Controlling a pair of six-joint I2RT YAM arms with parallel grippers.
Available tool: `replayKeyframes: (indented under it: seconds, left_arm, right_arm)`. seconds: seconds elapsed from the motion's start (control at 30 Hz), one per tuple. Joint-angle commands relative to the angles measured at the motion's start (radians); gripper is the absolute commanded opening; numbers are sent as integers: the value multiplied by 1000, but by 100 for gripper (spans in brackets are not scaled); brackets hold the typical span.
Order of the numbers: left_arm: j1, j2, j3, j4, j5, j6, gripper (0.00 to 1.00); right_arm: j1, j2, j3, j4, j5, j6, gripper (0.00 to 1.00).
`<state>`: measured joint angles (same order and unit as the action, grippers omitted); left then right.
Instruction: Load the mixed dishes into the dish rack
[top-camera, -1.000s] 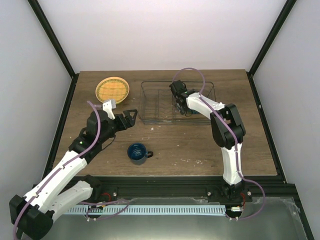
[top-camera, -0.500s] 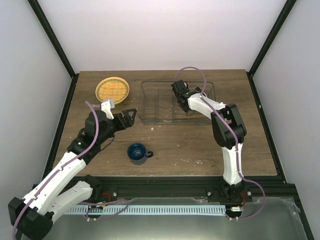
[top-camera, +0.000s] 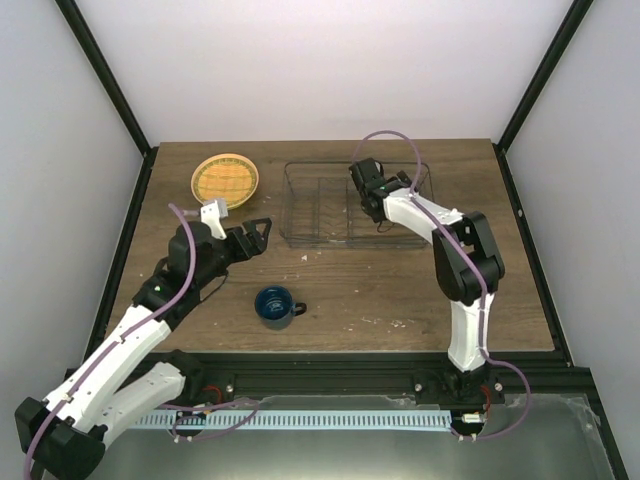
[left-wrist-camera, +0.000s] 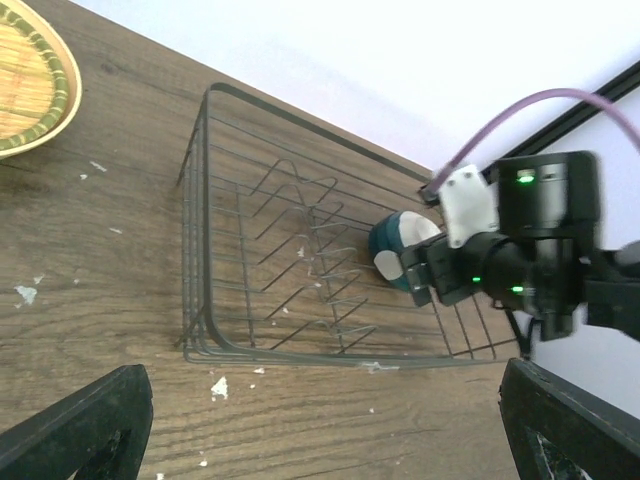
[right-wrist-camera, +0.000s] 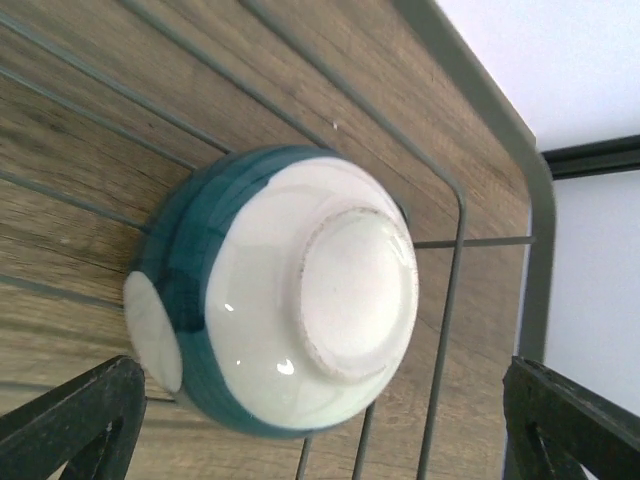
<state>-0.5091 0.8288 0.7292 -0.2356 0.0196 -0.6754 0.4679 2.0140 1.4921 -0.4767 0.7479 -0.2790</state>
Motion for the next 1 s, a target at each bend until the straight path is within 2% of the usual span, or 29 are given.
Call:
replayKeyframes:
  seconds: [0.0, 0.17, 0.3, 0.5, 0.6, 0.77, 0.97]
  left_arm:
    - [4, -10, 15, -65, -50, 31, 96]
    - [-7, -6, 40, -192, -129, 45, 96]
    - [-103, 15, 40, -328, -253, -1, 96]
    - [-237, 59, -5, -440, -303, -127, 96]
    - [-320, 101, -12, -509, -338, -194, 96]
    - [-449, 178, -12, -679, -422, -353, 97]
    - [-514, 146, -67, -719, -416, -467, 95]
  right_arm:
    - [37, -124, -21, 39, -142, 18, 99]
    - [104, -218, -50, 43, -284, 66, 98]
    - [144, -334, -104, 39, -365, 123, 97]
    - [146, -498, -189, -19, -359, 240, 94]
    - [146, -555, -210, -62, -409, 308, 94]
    - [146, -586, -251, -95, -422, 359, 92]
    - [146, -597, -275, -91, -404, 363, 91]
